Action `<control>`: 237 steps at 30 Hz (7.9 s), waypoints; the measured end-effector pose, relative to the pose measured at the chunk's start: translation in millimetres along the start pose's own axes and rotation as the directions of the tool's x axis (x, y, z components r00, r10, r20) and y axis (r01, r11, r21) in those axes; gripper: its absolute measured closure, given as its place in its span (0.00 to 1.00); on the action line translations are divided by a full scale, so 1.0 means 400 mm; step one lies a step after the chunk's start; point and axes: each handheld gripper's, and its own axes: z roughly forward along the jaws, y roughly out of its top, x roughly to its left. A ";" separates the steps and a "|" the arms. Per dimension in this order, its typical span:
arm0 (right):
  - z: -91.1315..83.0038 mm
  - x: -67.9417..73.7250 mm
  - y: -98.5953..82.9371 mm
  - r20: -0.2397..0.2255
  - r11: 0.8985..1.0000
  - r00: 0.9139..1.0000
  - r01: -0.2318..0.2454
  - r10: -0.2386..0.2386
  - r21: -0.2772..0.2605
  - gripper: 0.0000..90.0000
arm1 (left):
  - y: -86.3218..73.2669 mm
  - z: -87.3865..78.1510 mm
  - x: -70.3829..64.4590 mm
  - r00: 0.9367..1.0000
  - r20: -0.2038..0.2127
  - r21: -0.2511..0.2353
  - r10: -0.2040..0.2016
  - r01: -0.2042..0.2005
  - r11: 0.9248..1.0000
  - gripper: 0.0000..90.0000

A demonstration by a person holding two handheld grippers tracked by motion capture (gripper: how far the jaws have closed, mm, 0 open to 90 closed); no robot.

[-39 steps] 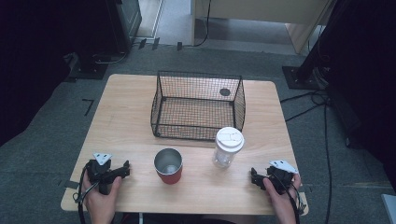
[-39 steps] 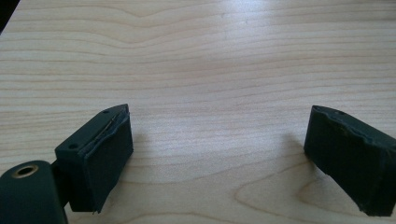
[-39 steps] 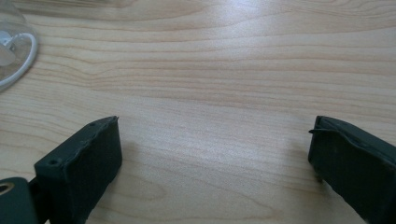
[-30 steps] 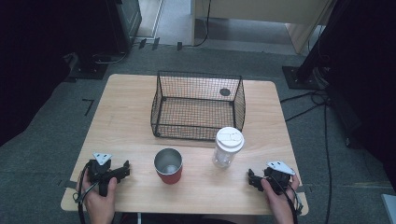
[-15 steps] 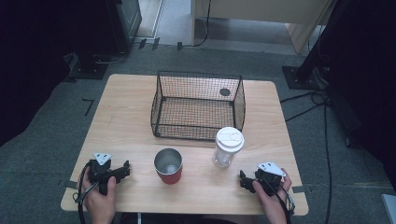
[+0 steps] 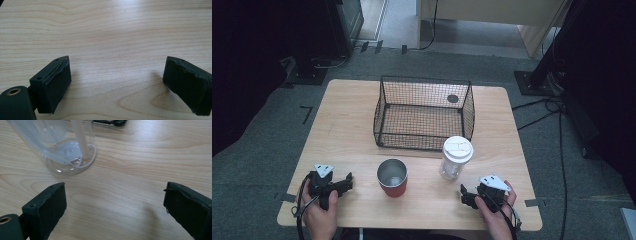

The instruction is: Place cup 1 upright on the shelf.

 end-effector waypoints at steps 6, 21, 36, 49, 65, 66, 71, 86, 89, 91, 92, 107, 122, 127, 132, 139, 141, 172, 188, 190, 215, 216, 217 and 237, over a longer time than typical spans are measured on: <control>-0.002 0.016 0.003 -0.017 1.000 1.000 0.011 -0.011 -0.007 0.06 | 0.000 0.000 0.000 1.000 0.002 -0.001 0.002 -0.002 1.000 0.10; -0.007 0.054 0.006 -0.049 0.999 0.998 0.041 -0.042 -0.028 0.08 | 0.000 0.000 -0.001 1.000 0.007 0.000 0.008 -0.008 1.000 0.10; -0.012 0.098 0.012 -0.078 0.996 0.994 0.075 -0.078 -0.050 0.08 | 0.000 0.000 -0.001 1.000 0.008 0.000 0.008 -0.008 1.000 0.10; -0.024 0.150 0.027 -0.110 0.992 0.988 0.100 -0.108 -0.075 0.08 | 0.000 0.000 -0.001 1.000 0.008 0.000 0.009 -0.009 1.000 0.10; -0.034 0.218 0.056 -0.162 0.992 0.982 0.088 -0.101 -0.087 0.09 | 0.000 0.000 -0.001 1.000 0.008 0.000 0.008 -0.008 1.000 0.10; -0.034 0.218 0.056 -0.162 0.992 0.982 0.088 -0.101 -0.087 0.09 | 0.000 0.000 -0.001 1.000 0.008 0.000 0.008 -0.008 1.000 0.10; -0.038 0.234 0.068 -0.171 0.992 0.980 0.084 -0.099 -0.094 0.09 | 0.000 0.000 -0.001 1.000 0.008 0.000 0.009 -0.009 1.000 0.10; -0.051 0.288 0.095 -0.216 0.988 0.968 0.110 -0.130 -0.104 0.04 | 0.000 0.000 -0.001 1.000 0.008 0.000 0.008 -0.008 1.000 0.10; -0.053 0.308 0.101 -0.240 0.986 0.959 0.127 -0.150 -0.108 0.02 | 0.000 0.000 -0.001 1.000 0.008 0.000 0.008 -0.008 1.000 0.10; -0.053 0.312 0.102 -0.245 0.986 0.958 0.128 -0.152 -0.111 0.02 | 0.000 0.000 -0.001 1.000 0.008 -0.001 0.007 -0.007 1.000 0.10; -0.054 0.316 0.103 -0.250 0.985 0.955 0.133 -0.158 -0.114 0.02 | 0.000 0.000 -0.001 1.000 0.008 -0.001 0.007 -0.007 1.000 0.10; -0.051 0.395 0.116 -0.344 0.974 0.915 0.171 -0.212 -0.147 0.00 | 0.000 0.000 -0.001 1.000 0.008 -0.002 0.007 -0.007 1.000 0.10; -0.041 0.462 0.135 -0.379 0.964 0.890 0.202 -0.254 -0.171 0.00 | 0.000 0.000 -0.001 1.000 0.008 -0.002 0.006 -0.006 1.000 0.10; -0.032 0.481 0.148 -0.378 0.964 0.890 0.206 -0.257 -0.169 0.00 | 0.000 0.000 -0.001 1.000 0.008 -0.002 0.006 -0.006 1.000 0.10; -0.022 0.495 0.157 -0.372 0.962 0.890 0.213 -0.263 -0.171 0.00 | 0.000 0.000 -0.001 1.000 0.008 -0.002 0.006 -0.006 1.000 0.10; -0.005 0.510 0.166 -0.352 0.964 0.900 0.212 -0.256 -0.158 0.00 | 0.000 0.000 -0.001 1.000 0.008 -0.002 0.006 -0.006 1.000 0.10; 0.000 0.514 0.168 -0.348 0.965 0.902 0.213 -0.254 -0.152 0.00 | 0.000 0.000 -0.001 1.000 0.008 -0.002 0.006 -0.006 1.000 0.10; 0.031 0.542 0.190 -0.290 0.964 0.926 0.193 -0.240 -0.183 0.07 | 0.000 0.000 -0.001 1.000 0.008 -0.002 0.007 -0.007 1.000 0.10; 0.022 0.535 0.208 -0.270 0.959 0.931 0.193 -0.246 -0.208 0.08 | 0.000 0.000 -0.001 1.000 0.008 -0.001 0.006 -0.006 1.000 0.10; 0.017 0.538 0.213 -0.271 0.956 0.928 0.198 -0.254 -0.217 0.08 | 0.000 0.000 -0.001 1.000 0.008 -0.002 0.006 -0.006 1.000 0.10; -0.001 0.551 0.296 -0.217 0.941 0.946 0.172 -0.240 -0.291 0.08 | 0.000 0.000 -0.001 1.000 0.008 -0.002 0.006 -0.006 1.000 0.10; -0.001 0.551 0.299 -0.212 0.940 0.947 0.173 -0.241 -0.295 0.08 | 0.000 0.000 -0.001 1.000 0.008 -0.002 0.006 -0.006 1.000 0.10; -0.001 0.552 0.303 -0.207 0.939 0.949 0.170 -0.238 -0.300 0.08 | 0.000 0.000 -0.001 1.000 0.008 -0.001 0.006 -0.006 1.000 0.10; 0.015 0.546 0.369 -0.160 0.891 0.971 0.087 -0.175 -0.445 0.08 | 0.000 0.000 -0.001 1.000 0.008 0.001 0.006 -0.006 1.000 0.10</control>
